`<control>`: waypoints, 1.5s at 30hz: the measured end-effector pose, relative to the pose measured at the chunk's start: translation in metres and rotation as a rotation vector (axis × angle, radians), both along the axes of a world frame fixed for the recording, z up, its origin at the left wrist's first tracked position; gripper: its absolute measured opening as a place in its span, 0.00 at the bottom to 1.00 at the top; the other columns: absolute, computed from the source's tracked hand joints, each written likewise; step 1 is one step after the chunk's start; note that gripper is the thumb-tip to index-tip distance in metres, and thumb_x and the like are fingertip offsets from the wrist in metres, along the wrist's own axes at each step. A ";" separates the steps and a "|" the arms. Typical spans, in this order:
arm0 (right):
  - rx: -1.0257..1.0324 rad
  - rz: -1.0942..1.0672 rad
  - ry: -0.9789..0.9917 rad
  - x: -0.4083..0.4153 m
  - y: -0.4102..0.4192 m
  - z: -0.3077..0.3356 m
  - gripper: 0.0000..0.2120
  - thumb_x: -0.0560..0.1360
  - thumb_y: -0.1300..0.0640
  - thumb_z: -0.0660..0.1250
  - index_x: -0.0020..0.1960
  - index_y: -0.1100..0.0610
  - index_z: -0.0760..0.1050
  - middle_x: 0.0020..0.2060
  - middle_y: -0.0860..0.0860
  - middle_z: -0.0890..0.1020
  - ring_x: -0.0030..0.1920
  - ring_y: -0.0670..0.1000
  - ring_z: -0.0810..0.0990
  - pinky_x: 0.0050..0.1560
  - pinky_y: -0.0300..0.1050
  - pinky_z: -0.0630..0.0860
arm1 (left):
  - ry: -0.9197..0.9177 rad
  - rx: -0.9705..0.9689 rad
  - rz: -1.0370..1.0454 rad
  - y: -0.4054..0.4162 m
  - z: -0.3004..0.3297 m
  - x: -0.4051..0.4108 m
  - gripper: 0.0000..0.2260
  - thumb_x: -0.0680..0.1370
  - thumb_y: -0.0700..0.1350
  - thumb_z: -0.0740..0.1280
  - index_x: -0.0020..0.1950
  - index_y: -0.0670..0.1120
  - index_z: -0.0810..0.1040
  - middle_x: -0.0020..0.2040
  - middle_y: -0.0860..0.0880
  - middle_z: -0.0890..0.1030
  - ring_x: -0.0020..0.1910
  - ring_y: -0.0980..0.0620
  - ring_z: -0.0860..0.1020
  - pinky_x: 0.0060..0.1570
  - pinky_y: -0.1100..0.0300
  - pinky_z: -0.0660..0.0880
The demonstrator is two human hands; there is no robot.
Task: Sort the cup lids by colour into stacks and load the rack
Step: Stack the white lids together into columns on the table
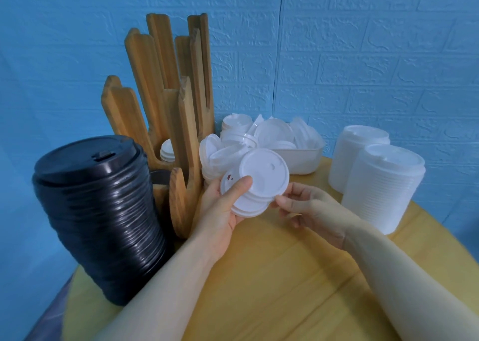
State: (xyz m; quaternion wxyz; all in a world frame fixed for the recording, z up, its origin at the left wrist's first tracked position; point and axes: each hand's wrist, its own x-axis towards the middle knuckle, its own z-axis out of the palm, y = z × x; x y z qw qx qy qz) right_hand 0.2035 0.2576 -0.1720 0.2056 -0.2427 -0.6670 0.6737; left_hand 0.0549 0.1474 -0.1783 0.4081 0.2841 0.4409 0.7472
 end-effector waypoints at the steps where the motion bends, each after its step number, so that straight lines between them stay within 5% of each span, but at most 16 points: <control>1: 0.087 -0.032 -0.019 -0.002 0.000 -0.001 0.27 0.64 0.54 0.78 0.60 0.61 0.74 0.50 0.51 0.80 0.41 0.46 0.78 0.39 0.39 0.71 | 0.012 -0.002 0.005 0.000 0.000 -0.001 0.24 0.68 0.45 0.73 0.64 0.46 0.78 0.58 0.45 0.85 0.58 0.45 0.83 0.55 0.47 0.81; 3: 0.365 -0.116 -0.014 -0.005 -0.002 -0.002 0.39 0.62 0.49 0.78 0.69 0.51 0.67 0.62 0.46 0.76 0.56 0.44 0.77 0.53 0.41 0.74 | 0.045 -0.011 0.005 0.000 -0.002 -0.001 0.23 0.68 0.45 0.74 0.63 0.47 0.79 0.56 0.46 0.85 0.57 0.45 0.83 0.52 0.48 0.82; 6: 0.777 -0.101 0.014 -0.003 -0.005 -0.002 0.50 0.64 0.45 0.78 0.75 0.37 0.50 0.74 0.39 0.59 0.74 0.40 0.58 0.74 0.51 0.59 | 0.139 -0.031 -0.018 -0.001 -0.003 0.002 0.22 0.68 0.46 0.74 0.62 0.48 0.79 0.56 0.47 0.85 0.56 0.46 0.83 0.48 0.49 0.83; 10: 1.036 -0.173 0.003 -0.005 -0.007 -0.001 0.43 0.64 0.40 0.69 0.75 0.41 0.56 0.71 0.40 0.64 0.72 0.42 0.61 0.72 0.55 0.59 | 0.156 -0.013 -0.033 -0.002 -0.001 0.003 0.23 0.69 0.45 0.74 0.64 0.47 0.78 0.58 0.46 0.84 0.58 0.44 0.83 0.55 0.45 0.81; 13: 0.891 -0.304 0.000 -0.009 -0.014 0.002 0.47 0.62 0.32 0.74 0.75 0.47 0.61 0.66 0.42 0.68 0.68 0.40 0.66 0.68 0.44 0.66 | 0.117 0.030 -0.059 -0.001 0.000 0.006 0.24 0.71 0.44 0.73 0.67 0.45 0.75 0.61 0.43 0.83 0.61 0.42 0.81 0.59 0.43 0.78; 16: 0.737 -0.388 -0.033 -0.014 -0.022 0.003 0.45 0.61 0.35 0.74 0.73 0.49 0.63 0.62 0.43 0.67 0.62 0.37 0.67 0.61 0.37 0.67 | 0.130 0.068 -0.091 0.000 -0.001 0.011 0.25 0.72 0.42 0.72 0.68 0.44 0.73 0.62 0.42 0.82 0.63 0.43 0.80 0.62 0.43 0.76; 19: 0.743 -0.442 -0.092 -0.018 -0.029 0.002 0.38 0.63 0.35 0.73 0.67 0.47 0.65 0.57 0.42 0.68 0.56 0.38 0.70 0.56 0.40 0.70 | 0.106 0.079 -0.077 0.000 -0.001 0.012 0.25 0.72 0.42 0.72 0.68 0.44 0.74 0.63 0.42 0.81 0.63 0.42 0.80 0.62 0.43 0.77; 23: 0.810 -0.445 -0.144 -0.020 -0.039 0.008 0.40 0.55 0.25 0.65 0.61 0.45 0.64 0.52 0.40 0.67 0.51 0.41 0.73 0.46 0.43 0.74 | 0.055 0.107 -0.057 0.001 -0.001 0.012 0.22 0.72 0.43 0.71 0.66 0.44 0.76 0.58 0.44 0.84 0.56 0.48 0.82 0.52 0.54 0.80; 28: 0.945 -0.493 -0.160 -0.026 -0.044 0.005 0.41 0.57 0.24 0.63 0.60 0.49 0.65 0.50 0.42 0.66 0.48 0.44 0.73 0.38 0.43 0.72 | 0.027 0.108 -0.070 0.002 -0.004 0.016 0.21 0.72 0.43 0.70 0.65 0.44 0.77 0.56 0.45 0.83 0.55 0.49 0.80 0.55 0.56 0.77; 37: 1.094 -0.350 -0.130 -0.022 -0.033 -0.001 0.46 0.63 0.30 0.65 0.71 0.56 0.63 0.60 0.49 0.71 0.60 0.53 0.74 0.54 0.57 0.76 | 0.047 0.075 -0.038 0.000 -0.004 0.014 0.14 0.72 0.46 0.70 0.58 0.49 0.83 0.56 0.45 0.84 0.55 0.48 0.81 0.49 0.55 0.77; 45: 1.005 -0.183 -0.051 -0.017 -0.020 -0.007 0.45 0.63 0.36 0.69 0.74 0.53 0.59 0.64 0.44 0.67 0.67 0.43 0.66 0.66 0.41 0.67 | 0.118 -0.003 -0.093 -0.003 0.000 0.011 0.18 0.72 0.48 0.71 0.62 0.47 0.81 0.58 0.43 0.84 0.56 0.46 0.82 0.49 0.50 0.80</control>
